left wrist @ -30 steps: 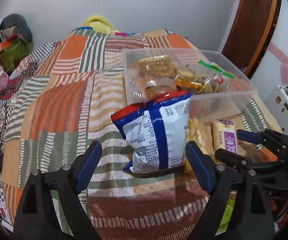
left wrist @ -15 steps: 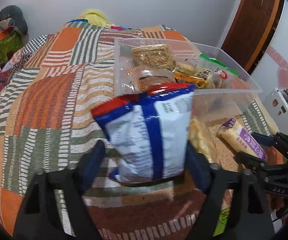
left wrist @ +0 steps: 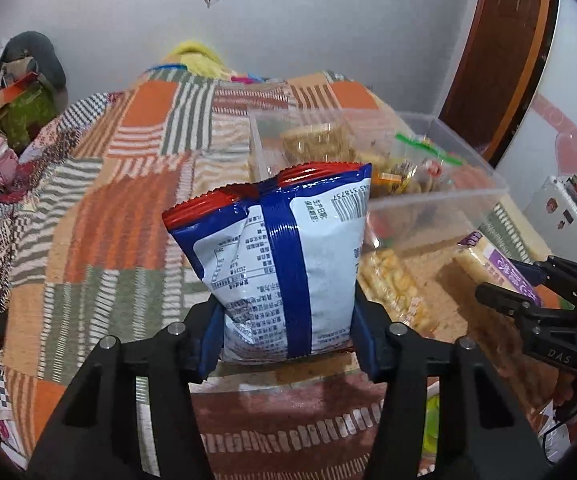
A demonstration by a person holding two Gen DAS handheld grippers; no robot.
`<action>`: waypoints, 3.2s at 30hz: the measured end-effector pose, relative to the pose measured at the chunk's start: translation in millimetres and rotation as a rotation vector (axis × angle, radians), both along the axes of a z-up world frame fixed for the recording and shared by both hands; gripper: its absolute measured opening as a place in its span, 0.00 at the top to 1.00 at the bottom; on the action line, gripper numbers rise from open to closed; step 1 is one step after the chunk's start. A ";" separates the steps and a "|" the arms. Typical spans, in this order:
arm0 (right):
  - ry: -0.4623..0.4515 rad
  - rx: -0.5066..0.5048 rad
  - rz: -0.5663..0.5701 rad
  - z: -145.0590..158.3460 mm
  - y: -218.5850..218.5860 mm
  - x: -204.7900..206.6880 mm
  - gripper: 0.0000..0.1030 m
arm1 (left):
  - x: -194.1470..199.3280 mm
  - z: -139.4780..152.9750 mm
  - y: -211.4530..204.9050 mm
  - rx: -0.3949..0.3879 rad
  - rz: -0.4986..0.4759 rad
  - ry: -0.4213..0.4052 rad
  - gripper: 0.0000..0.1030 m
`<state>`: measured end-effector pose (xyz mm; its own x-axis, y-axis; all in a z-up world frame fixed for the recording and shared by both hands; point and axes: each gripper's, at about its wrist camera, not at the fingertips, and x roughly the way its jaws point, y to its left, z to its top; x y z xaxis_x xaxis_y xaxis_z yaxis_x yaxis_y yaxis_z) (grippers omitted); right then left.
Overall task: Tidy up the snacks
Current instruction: 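Grasp the purple-labelled cake roll with the right tool while the left tool grasps the blue-white chip bag, then lower the cake roll into the box with the right tool while the left drops the chip bag in, then grasp the green jelly cup with the right tool while the left tool grasps the peanut brittle bar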
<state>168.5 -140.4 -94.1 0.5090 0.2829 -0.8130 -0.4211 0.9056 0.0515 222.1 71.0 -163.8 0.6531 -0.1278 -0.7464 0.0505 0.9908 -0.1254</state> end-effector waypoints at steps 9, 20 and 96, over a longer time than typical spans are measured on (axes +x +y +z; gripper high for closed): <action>-0.123 0.069 -0.042 46.1 -16.2 0.2 0.58 | 8.0 51.3 -7.6 -0.036 -0.023 -0.096 0.48; -0.227 0.129 -0.125 78.0 -22.9 44.3 0.58 | 53.6 72.0 -42.5 -0.061 -0.064 -0.131 0.47; 0.104 0.183 0.137 -6.7 25.9 -58.9 0.48 | -41.8 -21.7 -34.4 -0.040 -0.038 0.107 0.21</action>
